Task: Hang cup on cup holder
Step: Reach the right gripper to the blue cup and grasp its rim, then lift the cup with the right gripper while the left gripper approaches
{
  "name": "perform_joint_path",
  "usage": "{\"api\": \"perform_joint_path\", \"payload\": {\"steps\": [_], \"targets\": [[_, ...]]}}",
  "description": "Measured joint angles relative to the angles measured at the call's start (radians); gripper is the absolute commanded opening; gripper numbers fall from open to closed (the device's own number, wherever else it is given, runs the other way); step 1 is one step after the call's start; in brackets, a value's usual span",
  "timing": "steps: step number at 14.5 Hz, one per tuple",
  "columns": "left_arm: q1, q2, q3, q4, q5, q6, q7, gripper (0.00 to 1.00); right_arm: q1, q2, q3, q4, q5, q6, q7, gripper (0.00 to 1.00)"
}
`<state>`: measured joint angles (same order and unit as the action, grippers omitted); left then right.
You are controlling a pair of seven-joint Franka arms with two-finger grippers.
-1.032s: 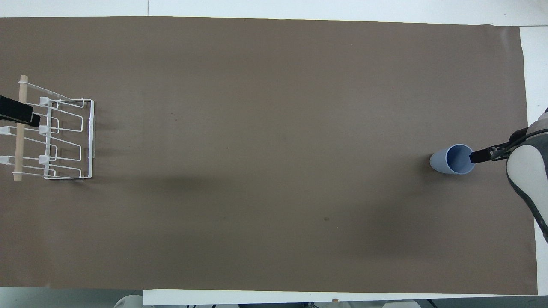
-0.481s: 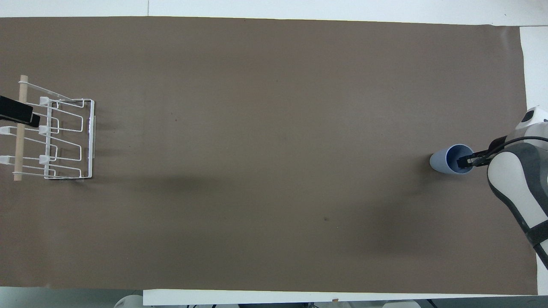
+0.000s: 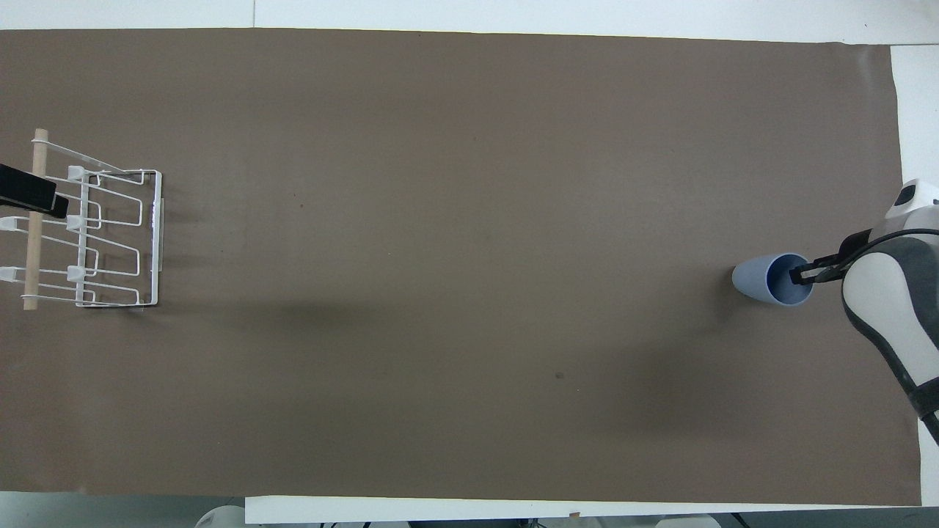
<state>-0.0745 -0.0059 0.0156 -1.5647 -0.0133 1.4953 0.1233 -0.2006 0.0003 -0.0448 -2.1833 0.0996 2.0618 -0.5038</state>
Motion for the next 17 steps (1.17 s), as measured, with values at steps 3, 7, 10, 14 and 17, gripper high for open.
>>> {"api": "perform_joint_path", "payload": {"steps": [3, 7, 10, 14, 17], "targets": [[0.0, 0.0, -0.001, 0.0, 0.0, 0.0, 0.0, 1.0, 0.092, 0.012, 0.019, 0.12, 0.163, -0.12, 0.075, 0.0], [0.0, 0.0, -0.004, 0.0, 0.0, -0.002, -0.002, 1.0, 0.2, 0.028, 0.03, 0.146, 0.468, -0.177, 0.238, 0.0], [-0.001, -0.006, -0.008, -0.013, 0.0, -0.005, -0.103, 1.0, 0.247, 0.032, 0.03, 0.147, 0.739, -0.219, 0.336, 0.01], [-0.084, -0.049, -0.022, -0.096, -0.029, -0.001, -0.369, 1.0, 0.424, 0.032, 0.032, 0.15, 1.018, -0.161, 0.502, 0.01], [-0.123, -0.064, -0.024, -0.124, -0.105, 0.042, -0.662, 1.0, 0.584, 0.033, 0.034, 0.15, 1.1, -0.007, 0.606, 0.01]]}}
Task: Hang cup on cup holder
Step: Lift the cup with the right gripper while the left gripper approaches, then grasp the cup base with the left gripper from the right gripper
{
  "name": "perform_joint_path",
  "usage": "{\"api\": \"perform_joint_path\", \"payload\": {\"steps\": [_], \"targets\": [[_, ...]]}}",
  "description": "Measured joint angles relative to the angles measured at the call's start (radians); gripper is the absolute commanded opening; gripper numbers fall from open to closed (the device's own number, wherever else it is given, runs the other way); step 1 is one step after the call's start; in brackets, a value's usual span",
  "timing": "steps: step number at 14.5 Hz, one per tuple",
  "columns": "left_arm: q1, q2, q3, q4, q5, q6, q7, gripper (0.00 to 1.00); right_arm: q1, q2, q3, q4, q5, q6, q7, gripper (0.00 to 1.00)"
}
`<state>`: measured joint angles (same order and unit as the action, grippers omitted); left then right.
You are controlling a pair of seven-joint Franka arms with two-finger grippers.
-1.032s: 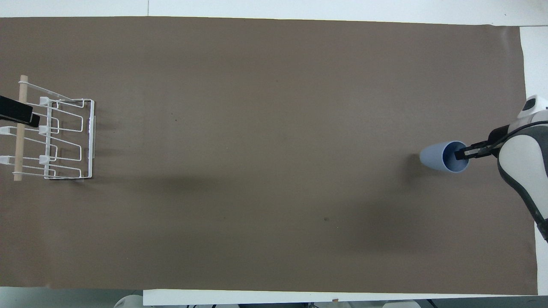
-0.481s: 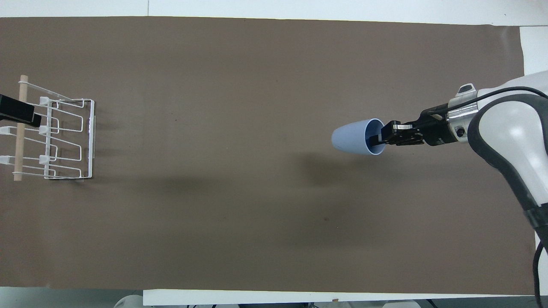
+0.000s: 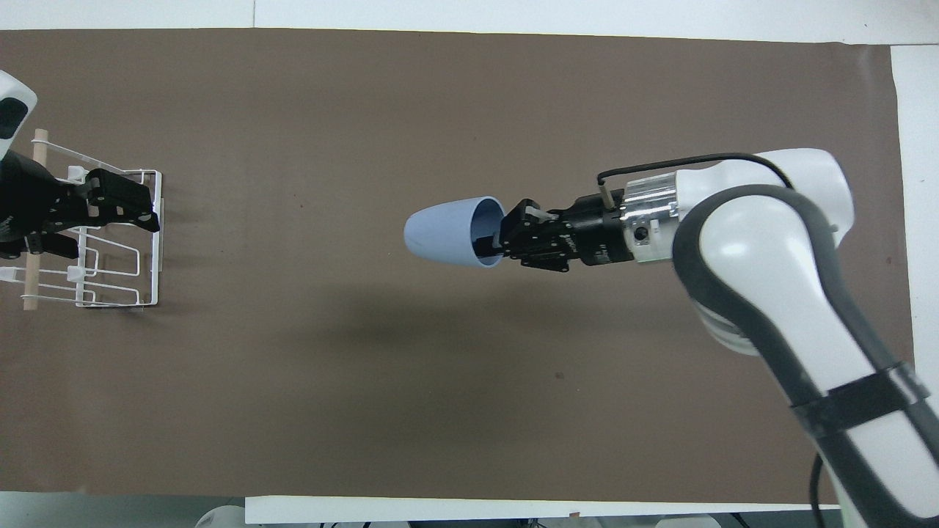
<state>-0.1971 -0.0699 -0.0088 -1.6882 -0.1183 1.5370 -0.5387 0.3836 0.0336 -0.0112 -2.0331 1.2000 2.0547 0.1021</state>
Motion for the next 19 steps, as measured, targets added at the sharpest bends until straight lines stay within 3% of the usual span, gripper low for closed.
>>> {"api": "perform_joint_path", "payload": {"steps": [2, 7, 9, 15, 19], "targets": [[-0.032, 0.0, 0.0, -0.005, -0.034, 0.066, -0.251, 1.0, 0.062, 0.003, 0.0, 0.0, 0.001, 0.065, 0.035, 0.01], [-0.119, 0.0, -0.003, -0.007, -0.075, 0.125, -0.858, 1.0, 0.078, 0.006, -0.002, -0.001, 0.001, 0.075, 0.046, 0.01], [-0.132, 0.0, -0.003, -0.019, -0.137, 0.15, -0.935, 0.99, 0.087, 0.007, -0.002, -0.001, 0.001, 0.086, 0.047, 0.01], [-0.139, 0.028, -0.003, -0.162, -0.48, 0.285, -0.957, 0.99, 0.091, 0.008, -0.003, -0.001, 0.001, 0.089, 0.056, 0.01], [-0.172, 0.088, -0.004, -0.172, -0.571, 0.345, -0.958, 0.99, 0.091, 0.008, -0.003, -0.001, 0.001, 0.089, 0.059, 0.01]]}}
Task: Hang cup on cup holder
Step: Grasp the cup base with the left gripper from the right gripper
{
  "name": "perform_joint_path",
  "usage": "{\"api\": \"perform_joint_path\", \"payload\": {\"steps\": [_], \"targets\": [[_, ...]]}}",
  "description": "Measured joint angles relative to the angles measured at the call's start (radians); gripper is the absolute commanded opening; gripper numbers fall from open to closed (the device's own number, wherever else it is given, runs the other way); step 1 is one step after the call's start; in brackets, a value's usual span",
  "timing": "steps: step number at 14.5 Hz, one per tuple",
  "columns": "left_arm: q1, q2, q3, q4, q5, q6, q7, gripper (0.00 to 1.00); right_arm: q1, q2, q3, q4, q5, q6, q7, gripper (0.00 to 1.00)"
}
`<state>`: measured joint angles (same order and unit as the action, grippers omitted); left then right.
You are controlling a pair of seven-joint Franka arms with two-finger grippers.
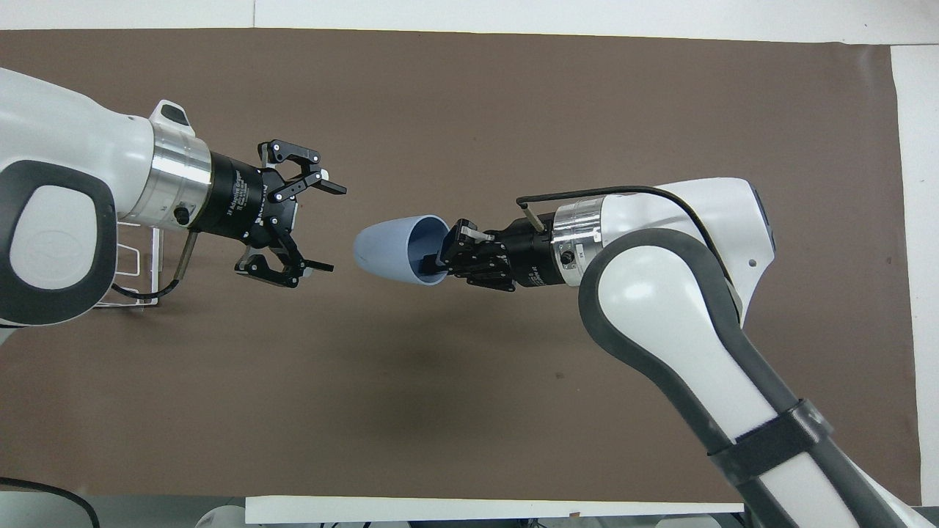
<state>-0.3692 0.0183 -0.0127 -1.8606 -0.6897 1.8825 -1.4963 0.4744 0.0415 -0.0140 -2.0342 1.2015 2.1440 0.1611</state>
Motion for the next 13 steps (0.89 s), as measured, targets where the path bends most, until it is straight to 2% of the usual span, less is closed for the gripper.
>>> {"api": "perform_joint_path", "payload": {"steps": [4, 5, 6, 7, 8, 9, 13], "targets": [[-0.045, 0.029, 0.0, -0.009, -0.034, 0.038, -0.001, 0.99, 0.0, 0.001, -0.001, 0.0, 0.0, 0.002, 0.0, 0.0], [-0.058, 0.032, 0.0, -0.014, -0.035, 0.041, -0.002, 0.96, 0.0, 0.001, -0.001, 0.0, 0.0, 0.002, 0.0, 0.0], [-0.069, 0.034, 0.0, -0.02, -0.036, 0.045, -0.002, 0.82, 0.0, 0.001, -0.001, 0.0, 0.0, 0.002, 0.0, 0.0], [-0.078, 0.035, -0.001, -0.024, -0.036, 0.048, -0.004, 0.6, 0.0, 0.002, -0.001, 0.0, 0.0, 0.002, 0.0, 0.0], [-0.082, 0.035, -0.001, -0.027, -0.037, 0.05, -0.008, 0.08, 0.0, 0.002, -0.001, 0.0, 0.0, 0.003, 0.0, 0.0], [-0.084, 0.035, 0.0, -0.027, -0.036, 0.051, -0.009, 0.0, 0.0, 0.002, -0.001, 0.0, 0.0, 0.003, 0.0, 0.0], [-0.09, 0.035, 0.0, -0.028, -0.033, 0.064, -0.005, 0.0, 0.0, 0.002, -0.006, -0.001, 0.001, 0.01, 0.0, 0.0]]}}
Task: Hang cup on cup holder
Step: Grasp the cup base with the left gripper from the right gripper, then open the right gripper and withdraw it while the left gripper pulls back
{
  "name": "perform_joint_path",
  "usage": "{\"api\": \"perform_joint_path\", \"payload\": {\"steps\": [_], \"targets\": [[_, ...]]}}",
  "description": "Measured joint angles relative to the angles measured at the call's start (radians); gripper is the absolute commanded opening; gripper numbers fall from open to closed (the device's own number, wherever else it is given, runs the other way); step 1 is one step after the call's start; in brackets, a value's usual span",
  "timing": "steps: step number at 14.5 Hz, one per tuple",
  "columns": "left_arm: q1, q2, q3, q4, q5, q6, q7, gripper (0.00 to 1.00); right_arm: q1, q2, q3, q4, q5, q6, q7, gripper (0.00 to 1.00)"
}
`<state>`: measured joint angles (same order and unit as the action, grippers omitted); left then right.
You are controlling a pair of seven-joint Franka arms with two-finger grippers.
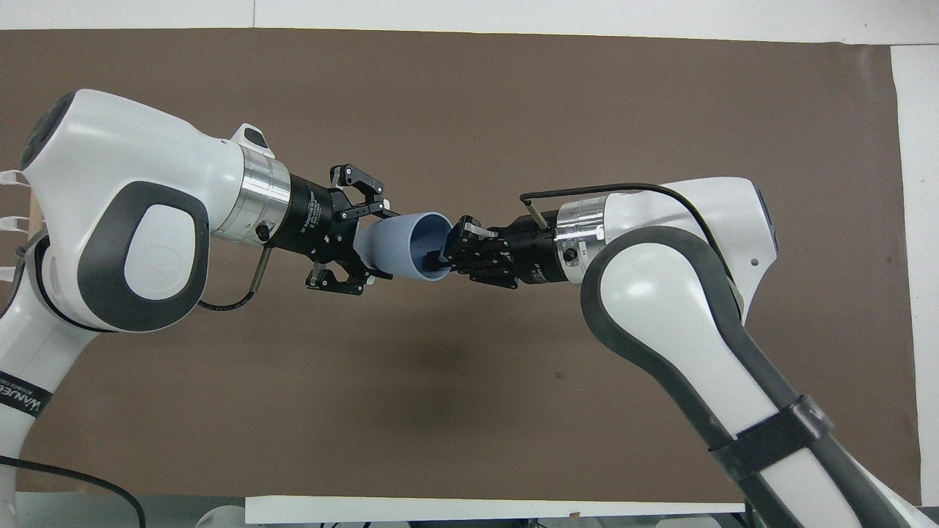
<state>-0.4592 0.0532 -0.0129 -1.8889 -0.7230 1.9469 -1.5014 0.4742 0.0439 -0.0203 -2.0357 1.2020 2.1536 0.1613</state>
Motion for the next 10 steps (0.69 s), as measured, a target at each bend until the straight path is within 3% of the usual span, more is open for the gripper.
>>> {"api": "perform_joint_path", "payload": {"steps": [2, 3, 4, 5, 10], "targets": [[0.0, 0.0, 0.0, 0.0, 0.0, 0.0, -0.001, 0.0, 0.0, 0.0, 0.0, 0.0, 0.0, 0.0, 0.0, 0.01], [0.0, 0.0, 0.001, 0.0, 0.0, -0.003, -0.001, 0.0, 0.001, 0.0, 0.0, 0.0, 0.0, 0.0, 0.0, 0.14], [0.002, 0.0, 0.002, 0.001, 0.006, -0.009, -0.002, 0.0, 0.003, 0.001, 0.001, 0.0, 0.001, 0.002, 0.0, 0.65], [0.005, -0.001, 0.002, 0.004, 0.04, -0.018, -0.005, 0.0, 0.007, 0.002, 0.003, 0.0, 0.004, 0.005, 0.0, 0.97], [0.062, -0.014, 0.02, 0.013, 0.285, -0.048, -0.083, 0.0, -0.028, -0.002, -0.006, 0.004, 0.003, -0.004, 0.0, 0.99]]}}
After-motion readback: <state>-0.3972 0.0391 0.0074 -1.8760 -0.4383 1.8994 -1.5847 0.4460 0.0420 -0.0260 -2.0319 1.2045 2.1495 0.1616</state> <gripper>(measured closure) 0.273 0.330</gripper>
